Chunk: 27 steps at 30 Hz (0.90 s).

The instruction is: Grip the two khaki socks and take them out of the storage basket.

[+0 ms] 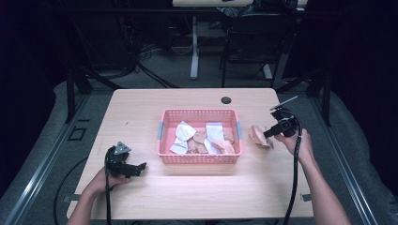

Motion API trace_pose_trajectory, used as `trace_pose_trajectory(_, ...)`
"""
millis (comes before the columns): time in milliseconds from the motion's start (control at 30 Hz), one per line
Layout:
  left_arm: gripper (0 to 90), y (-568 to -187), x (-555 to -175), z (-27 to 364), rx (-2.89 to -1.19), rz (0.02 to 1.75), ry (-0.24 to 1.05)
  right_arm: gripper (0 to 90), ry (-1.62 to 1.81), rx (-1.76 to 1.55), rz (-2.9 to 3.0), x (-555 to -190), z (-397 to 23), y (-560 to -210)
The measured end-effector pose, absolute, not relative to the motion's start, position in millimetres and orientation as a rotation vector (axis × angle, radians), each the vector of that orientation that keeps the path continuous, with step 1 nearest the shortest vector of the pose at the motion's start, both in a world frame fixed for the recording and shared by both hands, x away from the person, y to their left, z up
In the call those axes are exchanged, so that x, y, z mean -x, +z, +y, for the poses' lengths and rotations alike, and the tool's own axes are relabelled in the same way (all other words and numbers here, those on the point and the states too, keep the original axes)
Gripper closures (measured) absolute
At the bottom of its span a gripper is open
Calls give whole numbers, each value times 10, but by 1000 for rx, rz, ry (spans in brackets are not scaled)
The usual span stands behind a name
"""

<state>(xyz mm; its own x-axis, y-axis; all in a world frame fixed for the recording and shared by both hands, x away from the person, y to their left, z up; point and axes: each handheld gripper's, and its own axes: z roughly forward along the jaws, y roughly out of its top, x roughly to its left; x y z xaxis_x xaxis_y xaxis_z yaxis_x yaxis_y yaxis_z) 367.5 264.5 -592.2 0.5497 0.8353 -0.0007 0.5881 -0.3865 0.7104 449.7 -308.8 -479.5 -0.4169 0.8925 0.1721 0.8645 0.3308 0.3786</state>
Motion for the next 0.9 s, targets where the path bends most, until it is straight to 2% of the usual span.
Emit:
trace_pose_trajectory(100, 0, -5921, -3675, 2645, -2116, 1141, 475, 585, 643, -1646, 2499, -4472, -3076, -4764)
trace_pose_trajectory(133, 0, -5922, -3675, 2645, -2116, 1141, 474, 488, 666, -1637, 2494, -4454, -3057, -4729)
trace_pose_trajectory(167, 0, -5921, -3675, 2645, -2116, 1141, 475, 488, 666, -1637, 2494, -4454, -3057, -4729)
trace_pose_trajectory(267, 0, -5922, -3676, 2645, -2116, 1140, 474, 336, 673, -1605, 2496, -4429, -3021, -4653)
trace_pose_trajectory(400, 0, -5922, -3675, 2644, -2115, 1141, 474, 201, 701, -1564, 2496, -4397, -2930, -4542)
trace_pose_trajectory(533, 0, -5922, -3675, 2644, -2114, 1141, 473, 129, 721, -1504, 2505, -4371, -2808, -4439)
trace_pose_trajectory(567, 0, -5922, -3675, 2644, -2115, 1141, 474, 71, 732, -1467, 2514, -4361, -2743, -4384)
trace_pose_trajectory(733, 0, -5921, -3676, 2646, -2118, 1140, 473, 0, 738, -1400, 2526, -4340, -2592, -4296)
trace_pose_trajectory(900, 0, -5921, -3676, 2646, -2118, 1139, 474, 0, 732, -1345, 2562, -4337, -2391, -4246)
